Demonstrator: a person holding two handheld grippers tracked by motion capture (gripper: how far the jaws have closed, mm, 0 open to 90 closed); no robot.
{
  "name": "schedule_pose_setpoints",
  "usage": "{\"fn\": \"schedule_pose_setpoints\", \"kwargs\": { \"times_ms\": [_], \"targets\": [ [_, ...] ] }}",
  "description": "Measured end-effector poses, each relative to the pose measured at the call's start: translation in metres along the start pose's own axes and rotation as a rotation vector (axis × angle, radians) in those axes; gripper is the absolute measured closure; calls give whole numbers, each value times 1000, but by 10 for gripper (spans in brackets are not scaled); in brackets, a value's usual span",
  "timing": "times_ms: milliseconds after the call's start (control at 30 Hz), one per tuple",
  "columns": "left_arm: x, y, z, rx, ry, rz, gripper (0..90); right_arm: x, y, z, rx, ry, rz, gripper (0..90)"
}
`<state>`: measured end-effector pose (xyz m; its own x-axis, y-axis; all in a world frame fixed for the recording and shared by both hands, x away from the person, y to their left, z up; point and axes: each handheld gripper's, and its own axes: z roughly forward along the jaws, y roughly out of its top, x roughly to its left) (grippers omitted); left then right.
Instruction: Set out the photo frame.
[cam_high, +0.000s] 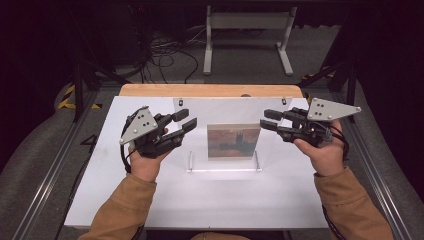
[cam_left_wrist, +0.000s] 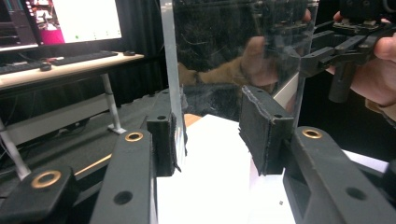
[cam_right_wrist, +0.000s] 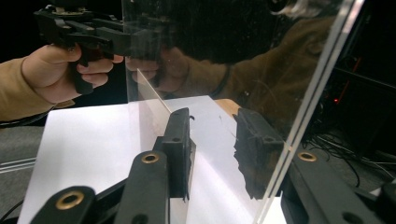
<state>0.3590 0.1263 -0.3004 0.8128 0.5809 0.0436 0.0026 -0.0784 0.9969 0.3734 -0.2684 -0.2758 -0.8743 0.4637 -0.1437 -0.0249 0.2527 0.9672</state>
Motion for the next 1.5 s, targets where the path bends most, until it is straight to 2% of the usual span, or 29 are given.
{"fn": "schedule_pose_setpoints", "kwargs": {
  "times_ms": [133,400,500,633,800,933,1033,1067,1133,1167,1233,1300,1500],
  "targets": [
    [3,-2,5,23,22,17,555,0,-2,3,-3,-40,-9,599],
    [8,-10,13,45,37,-27,531,2,-11,18,43,-113,2,490],
    [11,-13,15,60,42,-28,520,0,-13,20,42,-116,11,459],
    [15,-20,17,74,51,-62,502,-3,-19,25,48,-129,28,386],
    [16,-23,18,89,53,-63,491,-4,-22,26,47,-134,46,340],
    [15,-23,20,97,53,-63,447,-5,-24,26,47,-142,59,280],
    [14,-24,20,113,45,-66,374,-6,-24,24,50,-146,61,256],
    [14,-24,19,119,42,-71,341,-6,-25,23,52,-148,63,251],
    [12,-23,15,137,54,-55,286,-5,-25,19,61,-151,76,234],
    [11,-23,12,147,63,-39,268,-5,-26,16,60,-154,76,233],
    [11,-23,7,158,70,-34,249,-4,-26,13,62,-157,76,231],
    [11,-23,-2,162,67,-53,212,-3,-28,4,73,-172,76,216],
    [10,-24,-29,205,90,-64,184,4,-36,-25,113,-198,90,202]
  ]
}}
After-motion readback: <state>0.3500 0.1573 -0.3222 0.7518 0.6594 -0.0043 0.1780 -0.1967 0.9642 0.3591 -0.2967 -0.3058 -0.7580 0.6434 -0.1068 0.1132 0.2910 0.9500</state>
